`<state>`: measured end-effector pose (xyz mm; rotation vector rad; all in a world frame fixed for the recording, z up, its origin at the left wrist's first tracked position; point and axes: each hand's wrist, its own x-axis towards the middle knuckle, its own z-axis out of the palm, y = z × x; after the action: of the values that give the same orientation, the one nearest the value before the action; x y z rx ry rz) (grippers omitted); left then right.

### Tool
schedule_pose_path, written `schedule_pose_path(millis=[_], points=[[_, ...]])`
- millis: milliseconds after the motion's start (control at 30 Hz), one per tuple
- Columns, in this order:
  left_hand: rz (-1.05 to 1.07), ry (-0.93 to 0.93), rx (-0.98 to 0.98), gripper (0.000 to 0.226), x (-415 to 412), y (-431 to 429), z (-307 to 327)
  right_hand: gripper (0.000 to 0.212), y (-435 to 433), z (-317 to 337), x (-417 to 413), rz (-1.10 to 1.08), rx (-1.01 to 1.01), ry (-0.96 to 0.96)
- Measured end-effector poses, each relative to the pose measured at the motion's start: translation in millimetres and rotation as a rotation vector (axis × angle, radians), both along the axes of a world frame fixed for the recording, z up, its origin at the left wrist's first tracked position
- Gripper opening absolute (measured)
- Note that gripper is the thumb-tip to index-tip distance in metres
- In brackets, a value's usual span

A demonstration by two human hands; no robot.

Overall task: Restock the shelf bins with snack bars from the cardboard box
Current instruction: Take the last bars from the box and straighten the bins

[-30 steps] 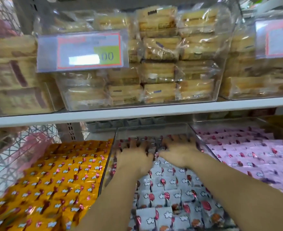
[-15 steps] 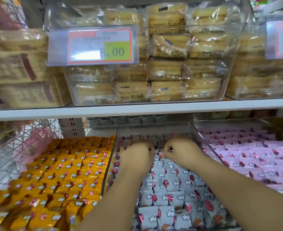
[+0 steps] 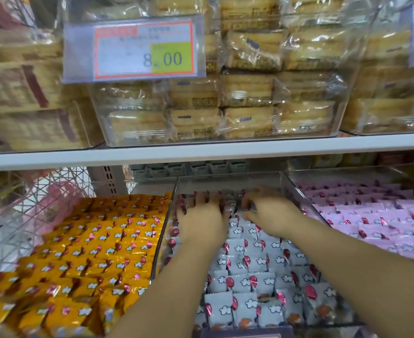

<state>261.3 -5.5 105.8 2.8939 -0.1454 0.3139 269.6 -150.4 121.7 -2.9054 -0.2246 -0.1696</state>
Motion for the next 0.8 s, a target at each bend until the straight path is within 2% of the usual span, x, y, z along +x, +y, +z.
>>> schedule_pose_path(millis=[100, 200, 267, 433, 500, 600, 700, 800], points=[[0.028, 0.032, -0.029, 0.049, -12.1, 2.6, 5.0, 0.056, -4.2, 4.4, -18.5, -0.042, -0.101, 0.142], [0.009, 0.193, 0.081, 0.053, -25.6, 6.6, 7.3, 0.067, -9.4, 8.3, -44.0, -0.007, -0.155, 0.338], [-0.021, 0.247, 0.115, 0.051, -31.2, 10.2, 8.7, 0.068, -9.6, 9.1, -52.5, 0.006, -0.179, 0.358], [-0.069, 0.377, 0.213, 0.049, -30.0, 7.4, 25.2, 0.055, -3.3, 18.6, -42.3, 0.010, -0.206, 0.306], [-0.074, 0.440, 0.203, 0.050, -27.9, 5.0, 27.0, 0.052, -1.8, 17.5, -41.8, 0.006, -0.194, 0.299], [-0.062, 0.433, 0.168, 0.049, -31.5, 4.6, 22.2, 0.046, -4.9, 15.0, -52.7, 0.022, -0.217, 0.297], [-0.079, 0.384, 0.148, 0.049, -40.1, 8.8, 19.6, 0.050, -11.9, 13.6, -70.1, 0.089, -0.255, 0.356], [-0.130, 0.423, 0.114, 0.050, -52.6, 12.3, 23.9, 0.059, -13.1, 15.2, -80.9, 0.102, -0.281, 0.457]])
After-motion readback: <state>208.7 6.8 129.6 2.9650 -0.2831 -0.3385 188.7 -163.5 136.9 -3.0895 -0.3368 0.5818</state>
